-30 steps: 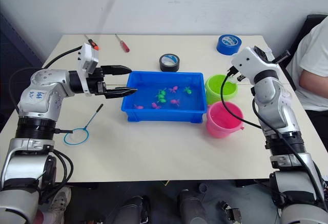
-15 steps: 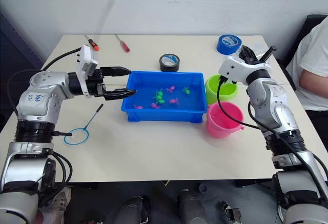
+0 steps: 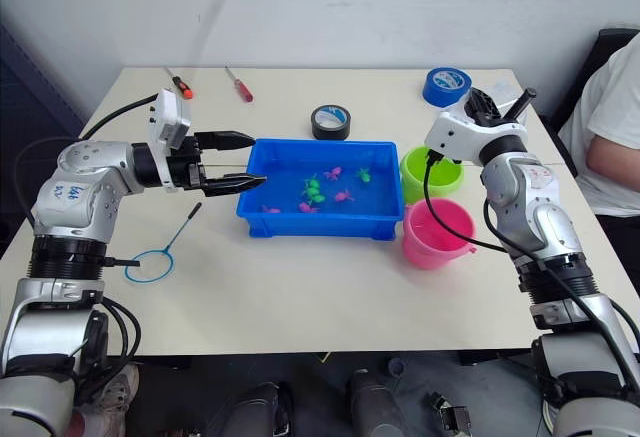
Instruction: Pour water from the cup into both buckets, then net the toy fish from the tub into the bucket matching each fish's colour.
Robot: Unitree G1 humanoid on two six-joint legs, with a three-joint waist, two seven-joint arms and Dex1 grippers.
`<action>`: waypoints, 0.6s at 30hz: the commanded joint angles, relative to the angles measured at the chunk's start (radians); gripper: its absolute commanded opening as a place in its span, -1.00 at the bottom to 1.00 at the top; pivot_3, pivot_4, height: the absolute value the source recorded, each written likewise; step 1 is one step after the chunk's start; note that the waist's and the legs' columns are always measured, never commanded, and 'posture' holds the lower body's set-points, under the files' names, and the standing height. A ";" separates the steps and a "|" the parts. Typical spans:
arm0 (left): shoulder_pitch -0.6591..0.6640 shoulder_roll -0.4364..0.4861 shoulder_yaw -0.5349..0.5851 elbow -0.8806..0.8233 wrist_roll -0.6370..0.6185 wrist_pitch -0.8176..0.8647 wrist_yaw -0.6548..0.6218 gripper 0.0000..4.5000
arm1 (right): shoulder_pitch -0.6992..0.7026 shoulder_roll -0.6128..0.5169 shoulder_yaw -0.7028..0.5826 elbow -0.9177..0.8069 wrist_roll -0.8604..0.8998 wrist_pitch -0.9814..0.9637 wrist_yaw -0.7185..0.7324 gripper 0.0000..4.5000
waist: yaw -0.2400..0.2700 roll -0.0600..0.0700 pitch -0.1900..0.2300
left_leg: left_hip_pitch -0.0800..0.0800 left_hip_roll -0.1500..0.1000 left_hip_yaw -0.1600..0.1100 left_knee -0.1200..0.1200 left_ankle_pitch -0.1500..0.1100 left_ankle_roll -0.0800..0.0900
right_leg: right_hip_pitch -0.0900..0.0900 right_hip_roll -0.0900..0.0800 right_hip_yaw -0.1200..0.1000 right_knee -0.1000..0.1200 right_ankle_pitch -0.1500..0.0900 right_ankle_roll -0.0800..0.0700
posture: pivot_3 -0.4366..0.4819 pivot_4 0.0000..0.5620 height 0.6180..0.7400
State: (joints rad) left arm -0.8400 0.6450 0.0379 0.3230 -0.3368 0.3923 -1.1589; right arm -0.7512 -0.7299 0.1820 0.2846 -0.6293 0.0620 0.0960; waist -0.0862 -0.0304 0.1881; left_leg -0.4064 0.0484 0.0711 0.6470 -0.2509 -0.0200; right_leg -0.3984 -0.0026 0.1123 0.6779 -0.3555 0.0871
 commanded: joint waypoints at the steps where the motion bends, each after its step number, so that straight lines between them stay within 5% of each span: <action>1: -0.002 0.020 0.029 -0.033 -0.021 -0.008 -0.004 1.00 | -0.015 -0.002 -0.036 -0.013 0.010 -0.005 -0.010 -0.98 | 0.000 0.000 0.000 | 0.000 0.000 0.000 0.000 0.000 0.000 | 0.000 0.000 0.000 0.000 0.000 0.000 | -0.05 -0.47 0.91; 9: -0.020 0.004 0.048 -0.065 -0.099 0.058 -0.017 1.00 | -0.003 0.078 -0.193 -0.046 0.220 0.103 0.045 -0.98 | 0.002 0.000 0.000 | 0.000 0.000 0.000 0.000 0.000 -0.001 | 0.000 -0.001 -0.001 0.001 0.000 0.000 | -0.05 -0.47 0.91; 18: -0.043 -0.030 0.007 -0.100 -0.130 0.085 -0.077 1.00 | 0.067 0.209 -0.633 -0.162 0.620 0.464 0.022 -0.98 | 0.005 0.000 0.000 | 0.000 0.000 -0.001 0.000 0.000 -0.001 | 0.001 -0.001 -0.001 0.001 0.000 0.000 | -0.05 -0.47 0.91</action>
State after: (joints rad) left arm -0.8589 0.6227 0.0454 0.2490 -0.4458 0.4811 -1.2310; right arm -0.6953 -0.5360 -0.3420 0.1866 -0.0900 0.4591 0.1542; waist -0.0816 -0.0304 0.1880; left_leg -0.4064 0.0484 0.0700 0.6470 -0.2505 -0.0207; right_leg -0.3974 -0.0033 0.1110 0.6785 -0.3555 0.0871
